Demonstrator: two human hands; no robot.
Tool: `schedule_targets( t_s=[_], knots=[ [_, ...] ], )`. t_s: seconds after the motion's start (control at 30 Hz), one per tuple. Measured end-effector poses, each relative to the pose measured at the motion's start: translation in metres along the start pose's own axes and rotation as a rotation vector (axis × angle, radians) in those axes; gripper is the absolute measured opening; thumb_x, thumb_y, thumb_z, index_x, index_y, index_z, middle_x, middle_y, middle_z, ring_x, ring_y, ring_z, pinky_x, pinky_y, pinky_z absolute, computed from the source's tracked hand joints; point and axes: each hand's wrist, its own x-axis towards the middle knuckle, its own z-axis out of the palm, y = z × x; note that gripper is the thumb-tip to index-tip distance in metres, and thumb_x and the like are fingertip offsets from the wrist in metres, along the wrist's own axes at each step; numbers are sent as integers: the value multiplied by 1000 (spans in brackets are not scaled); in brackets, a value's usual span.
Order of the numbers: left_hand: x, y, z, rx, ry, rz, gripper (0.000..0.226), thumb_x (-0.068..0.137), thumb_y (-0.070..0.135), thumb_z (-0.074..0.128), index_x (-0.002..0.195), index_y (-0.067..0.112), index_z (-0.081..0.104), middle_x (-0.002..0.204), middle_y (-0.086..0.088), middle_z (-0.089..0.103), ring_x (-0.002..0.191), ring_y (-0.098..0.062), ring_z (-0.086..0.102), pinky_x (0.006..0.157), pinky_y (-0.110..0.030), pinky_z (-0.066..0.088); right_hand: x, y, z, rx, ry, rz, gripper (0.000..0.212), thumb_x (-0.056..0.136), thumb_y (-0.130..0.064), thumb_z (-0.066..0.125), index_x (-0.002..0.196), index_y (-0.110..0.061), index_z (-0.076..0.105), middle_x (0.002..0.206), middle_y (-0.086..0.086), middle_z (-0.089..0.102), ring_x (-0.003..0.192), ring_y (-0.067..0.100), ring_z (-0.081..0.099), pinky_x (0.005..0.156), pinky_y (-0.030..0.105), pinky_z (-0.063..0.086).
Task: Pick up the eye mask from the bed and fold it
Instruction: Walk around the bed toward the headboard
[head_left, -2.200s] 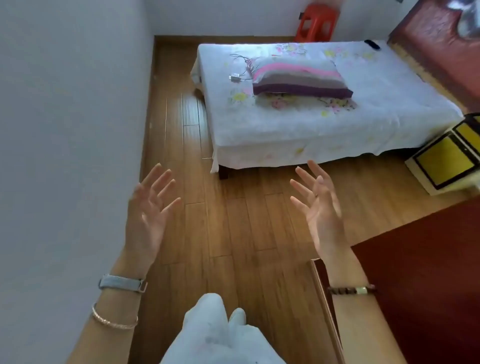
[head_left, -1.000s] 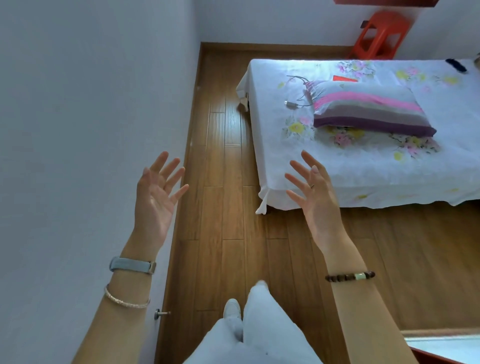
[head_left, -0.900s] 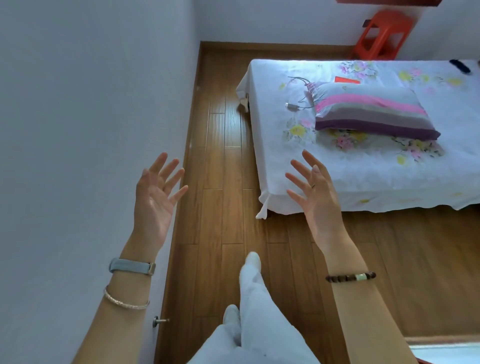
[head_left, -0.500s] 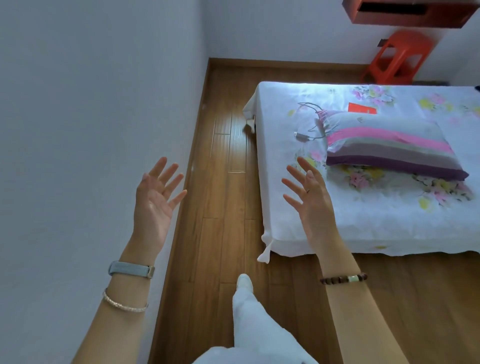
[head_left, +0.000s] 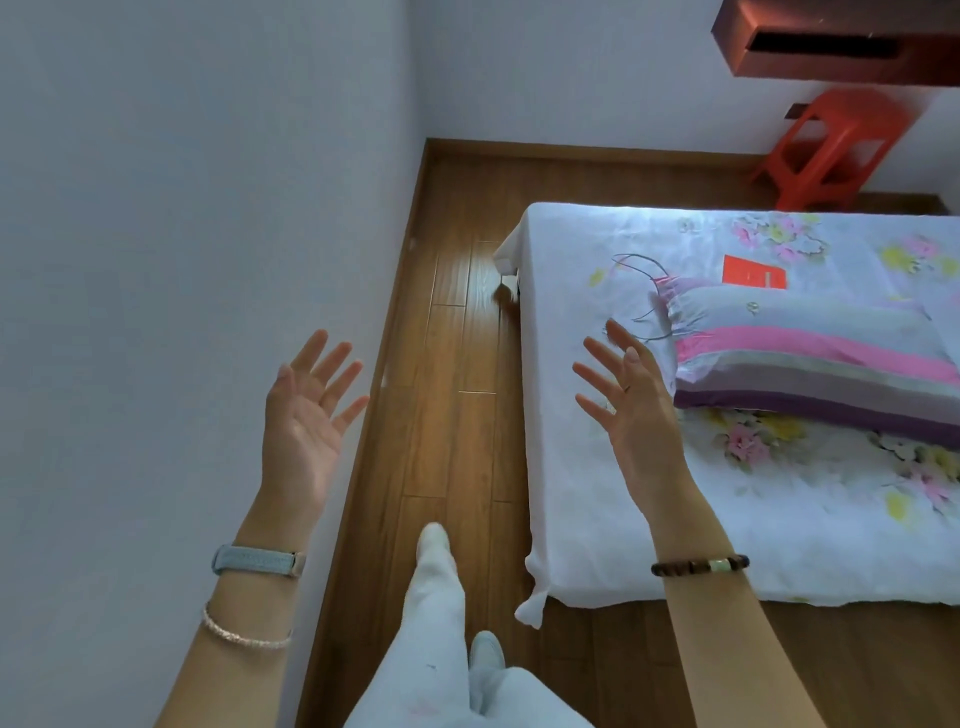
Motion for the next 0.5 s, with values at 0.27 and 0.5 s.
schedule_targets(
  t_s=[0.27,0.5],
  knots=[
    [142,3,12,11,-44,-6,59,96,53,26,145,26,46,150,-6,52,135,-23,53,112,-51,38,126,-1,32,-20,52,-4,49,92,-52,39,138,-38,50,149,0,55,129,21,60,113,55,43],
    [286,21,26,20,-115,-44,60,100,51,22,149,25,42,153,-5,49,138,-24,50,115,-55,34,244,-18,80,-21,95,0,47,92,-52,36,135,-40,48,150,-1,53,131,22,59,114,56,41]
  ],
)
